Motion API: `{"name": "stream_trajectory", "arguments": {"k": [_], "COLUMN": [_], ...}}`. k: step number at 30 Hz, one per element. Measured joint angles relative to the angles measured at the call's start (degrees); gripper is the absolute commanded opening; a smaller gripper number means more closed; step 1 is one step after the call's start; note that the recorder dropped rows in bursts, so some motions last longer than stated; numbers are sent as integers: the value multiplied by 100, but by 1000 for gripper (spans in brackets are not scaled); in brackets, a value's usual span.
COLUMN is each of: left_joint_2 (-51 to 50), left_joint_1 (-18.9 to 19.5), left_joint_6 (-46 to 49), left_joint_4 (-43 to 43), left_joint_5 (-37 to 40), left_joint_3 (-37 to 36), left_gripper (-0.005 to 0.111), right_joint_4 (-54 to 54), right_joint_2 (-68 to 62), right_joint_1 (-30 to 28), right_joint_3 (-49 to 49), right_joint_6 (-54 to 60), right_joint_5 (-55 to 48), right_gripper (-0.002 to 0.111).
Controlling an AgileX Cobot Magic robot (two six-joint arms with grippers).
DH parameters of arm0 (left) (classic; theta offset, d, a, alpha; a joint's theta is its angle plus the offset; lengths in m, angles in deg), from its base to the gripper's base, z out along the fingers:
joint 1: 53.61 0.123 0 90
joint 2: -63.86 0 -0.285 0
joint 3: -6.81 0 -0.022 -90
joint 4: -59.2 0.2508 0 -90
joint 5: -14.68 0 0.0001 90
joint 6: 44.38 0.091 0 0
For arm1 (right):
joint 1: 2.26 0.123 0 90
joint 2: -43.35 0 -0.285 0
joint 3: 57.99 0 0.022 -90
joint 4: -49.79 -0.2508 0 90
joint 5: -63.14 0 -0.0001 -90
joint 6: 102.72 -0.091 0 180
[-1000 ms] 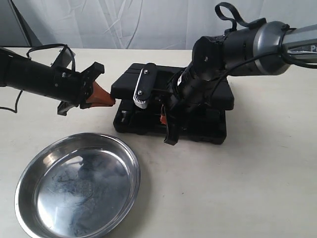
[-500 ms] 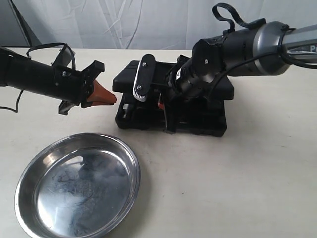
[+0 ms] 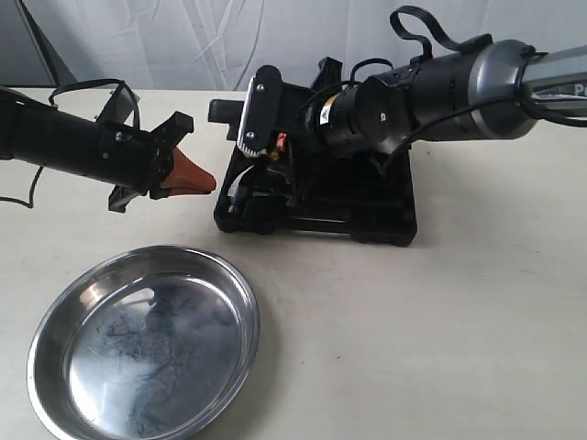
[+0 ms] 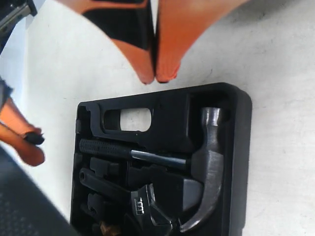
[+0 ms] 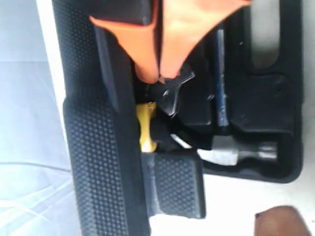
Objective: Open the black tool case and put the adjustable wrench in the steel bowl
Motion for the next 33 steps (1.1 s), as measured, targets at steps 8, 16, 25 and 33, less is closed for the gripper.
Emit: {"name": "stream_trajectory", "arguments": {"k": [8, 16, 25, 33], "left_joint_2": [0, 0, 0, 0], "left_joint_1": [0, 0, 0, 0], "left_joint_6": [0, 24, 24, 268], "left_joint_4": [0, 42, 389, 392], "left_joint_5": [11, 20, 210, 35], "left_joint_3": [0, 0, 0, 0], "left_gripper": [0, 0, 0, 0], "right_joint_4": [53, 76, -232, -2263], "right_joint_2": [0, -223, -1553, -728], "right_joint_1": [-307, -1016, -1445, -1396], "right_joint_3": [0, 131, 1385, 1451], "right_joint_6": [11, 11, 23, 23], "right_joint_5": [1192, 2611, 2410, -167], "right_gripper": [0, 0, 0, 0]}}
